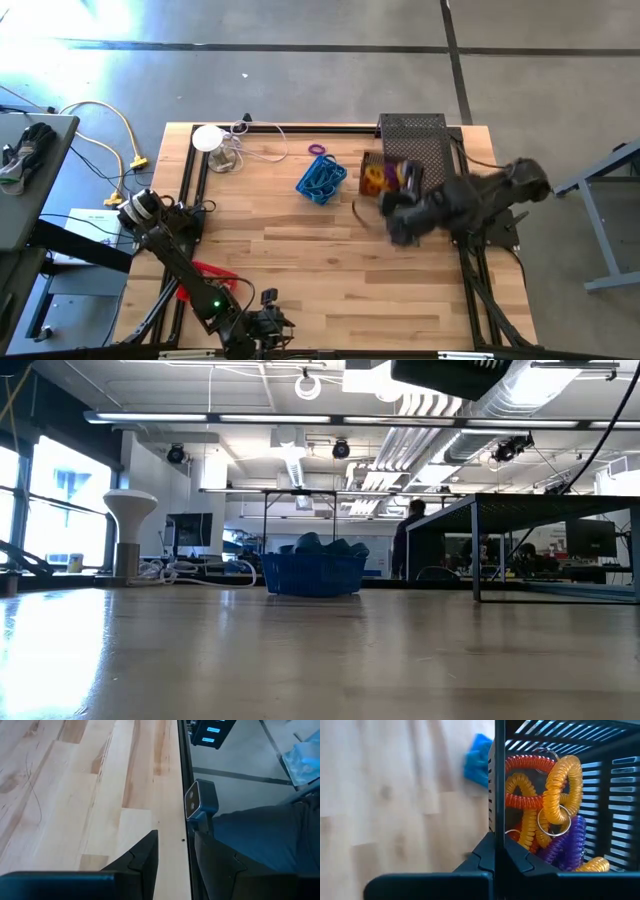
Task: Pick & Place Office Desk Supplies
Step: Put the black bin on the shelf, then put the blue bin on the shelf
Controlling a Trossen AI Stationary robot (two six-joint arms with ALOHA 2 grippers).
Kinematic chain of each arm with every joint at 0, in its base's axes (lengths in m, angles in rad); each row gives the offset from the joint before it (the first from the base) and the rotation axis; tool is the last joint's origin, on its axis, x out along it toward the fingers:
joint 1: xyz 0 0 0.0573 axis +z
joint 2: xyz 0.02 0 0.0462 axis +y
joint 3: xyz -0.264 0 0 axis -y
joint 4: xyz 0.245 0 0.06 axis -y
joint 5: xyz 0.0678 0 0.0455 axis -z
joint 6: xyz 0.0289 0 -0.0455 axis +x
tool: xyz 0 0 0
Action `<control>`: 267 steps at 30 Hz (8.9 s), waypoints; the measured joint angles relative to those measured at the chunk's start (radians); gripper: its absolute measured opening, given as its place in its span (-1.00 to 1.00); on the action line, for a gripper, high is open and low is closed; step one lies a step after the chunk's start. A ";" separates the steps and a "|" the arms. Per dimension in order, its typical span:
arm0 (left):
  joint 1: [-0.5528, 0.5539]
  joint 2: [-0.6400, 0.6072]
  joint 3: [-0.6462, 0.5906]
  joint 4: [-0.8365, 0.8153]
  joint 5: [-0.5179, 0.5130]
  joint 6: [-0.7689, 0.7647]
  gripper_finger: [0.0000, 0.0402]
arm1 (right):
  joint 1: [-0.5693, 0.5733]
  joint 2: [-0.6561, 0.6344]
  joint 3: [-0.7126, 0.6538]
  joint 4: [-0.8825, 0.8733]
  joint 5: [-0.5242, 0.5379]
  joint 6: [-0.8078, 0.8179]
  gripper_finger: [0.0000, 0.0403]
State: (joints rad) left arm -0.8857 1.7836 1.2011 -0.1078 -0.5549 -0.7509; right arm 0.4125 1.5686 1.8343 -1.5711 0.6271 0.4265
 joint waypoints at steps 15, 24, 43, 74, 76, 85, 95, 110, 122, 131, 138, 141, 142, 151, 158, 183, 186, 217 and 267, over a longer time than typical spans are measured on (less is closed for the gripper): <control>0.000 0.000 0.000 0.008 -0.024 -0.029 -0.38 | -0.643 -0.095 -0.003 0.001 -0.231 -0.466 -0.99; 0.003 0.000 0.000 0.063 -0.033 -0.029 -0.38 | -0.946 -0.091 -0.142 0.172 -0.423 -0.744 -0.99; 0.028 0.000 0.000 0.094 -0.076 -0.087 -0.38 | -1.247 -0.090 -0.415 0.275 -0.607 -1.023 -0.99; 0.045 0.000 0.000 0.093 -0.064 -0.031 -0.38 | -1.054 -0.242 -0.519 0.315 -0.302 -0.838 -0.40; 0.045 0.000 0.000 0.092 -0.064 -0.031 -0.38 | -1.016 -0.275 -0.519 0.310 -0.312 -0.836 -0.38; 0.045 0.000 0.000 0.091 -0.065 0.049 -0.38 | -0.778 -0.373 -0.519 0.304 -0.587 -0.691 -0.40; 0.052 0.000 0.000 0.090 -0.069 0.066 -0.38 | -0.504 -0.294 -0.635 0.598 -0.706 -0.658 -0.40; 0.014 0.000 0.000 0.086 -0.068 0.065 -0.38 | -0.487 0.082 -0.674 0.975 -0.493 -0.878 -0.40; -0.019 0.000 0.000 0.086 -0.064 0.053 -0.38 | -0.533 0.191 -0.674 1.228 -0.390 -1.229 -0.40; -0.020 0.000 0.000 0.086 -0.065 0.028 -0.38 | -0.609 0.206 -0.673 1.228 -0.521 -1.244 -0.40; -0.020 0.000 0.000 0.090 -0.066 0.017 -0.38 | -0.618 0.253 -0.671 1.224 -0.545 -1.262 -0.40; -0.017 0.000 0.000 0.088 -0.069 0.018 -0.38 | -0.614 0.277 -0.674 1.254 -0.504 -1.285 -0.40; -0.017 0.000 0.000 0.087 -0.069 0.020 -0.38 | -0.612 0.283 -0.672 1.273 -0.499 -1.296 -0.40; -0.016 0.000 0.000 0.086 -0.069 0.021 -0.38 | -0.631 0.309 -0.674 1.262 -0.487 -1.337 -0.40; -0.016 0.000 0.000 0.087 -0.069 0.021 -0.38 | -0.636 0.315 -0.673 1.263 -0.492 -1.340 -0.74; -0.016 0.000 0.000 0.082 -0.068 0.051 -0.38 | -0.362 0.237 -0.454 0.857 -0.448 -1.104 -0.98; -0.016 0.000 0.000 0.080 -0.066 0.051 -0.38 | -0.303 0.209 -0.372 0.696 -0.454 -1.010 -0.98; -0.022 0.000 0.000 0.049 -0.045 0.021 -0.38 | -0.184 -0.207 -0.283 0.024 -0.259 -0.139 -0.99; 0.015 0.000 0.000 0.064 -0.052 -0.006 -0.38 | -0.891 -0.307 -0.690 0.208 -0.312 -0.844 -0.99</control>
State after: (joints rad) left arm -0.8703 1.7832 1.2007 -0.0441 -0.6071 -0.7574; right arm -0.4786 1.2613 1.1442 -1.3628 0.3155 -0.4175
